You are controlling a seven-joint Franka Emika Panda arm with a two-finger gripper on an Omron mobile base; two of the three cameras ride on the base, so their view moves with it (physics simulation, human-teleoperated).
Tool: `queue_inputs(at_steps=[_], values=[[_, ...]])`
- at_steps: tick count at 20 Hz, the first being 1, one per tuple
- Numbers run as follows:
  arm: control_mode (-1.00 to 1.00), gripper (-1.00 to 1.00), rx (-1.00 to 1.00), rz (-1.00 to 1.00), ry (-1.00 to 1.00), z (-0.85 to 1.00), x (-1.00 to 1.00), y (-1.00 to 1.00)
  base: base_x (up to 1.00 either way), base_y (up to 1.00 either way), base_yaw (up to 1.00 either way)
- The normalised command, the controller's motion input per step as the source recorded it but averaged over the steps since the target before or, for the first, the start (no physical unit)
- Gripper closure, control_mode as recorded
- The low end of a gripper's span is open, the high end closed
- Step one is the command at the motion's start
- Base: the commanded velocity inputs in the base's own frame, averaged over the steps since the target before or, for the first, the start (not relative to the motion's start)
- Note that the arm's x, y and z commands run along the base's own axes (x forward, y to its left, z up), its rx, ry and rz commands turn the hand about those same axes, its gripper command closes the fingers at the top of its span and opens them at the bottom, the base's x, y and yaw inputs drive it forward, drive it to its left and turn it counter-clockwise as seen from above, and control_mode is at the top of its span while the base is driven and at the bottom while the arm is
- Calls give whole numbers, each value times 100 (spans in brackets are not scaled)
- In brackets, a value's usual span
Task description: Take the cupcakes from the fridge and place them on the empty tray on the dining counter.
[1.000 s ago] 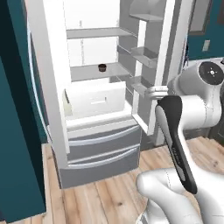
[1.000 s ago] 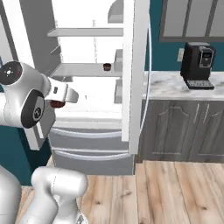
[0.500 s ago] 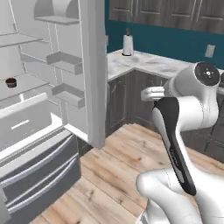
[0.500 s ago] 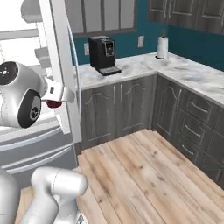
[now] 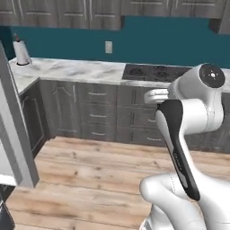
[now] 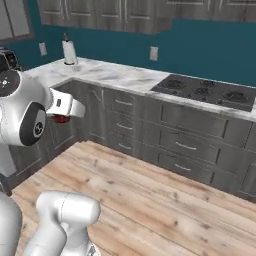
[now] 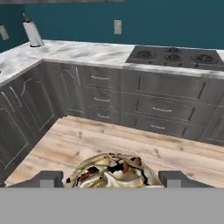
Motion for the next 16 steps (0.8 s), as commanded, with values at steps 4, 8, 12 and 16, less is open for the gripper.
queue_inputs(at_steps=[4, 8, 12, 16], values=[[100, 100, 0, 0, 0, 0, 0, 0, -2, -64, -81], [100, 100, 0, 0, 0, 0, 0, 0, 0, -71, -78], [100, 100, 0, 0, 0, 0, 0, 0, 0, -73, -75], [100, 100, 0, 0, 0, 0, 0, 0, 0, -67, -73]])
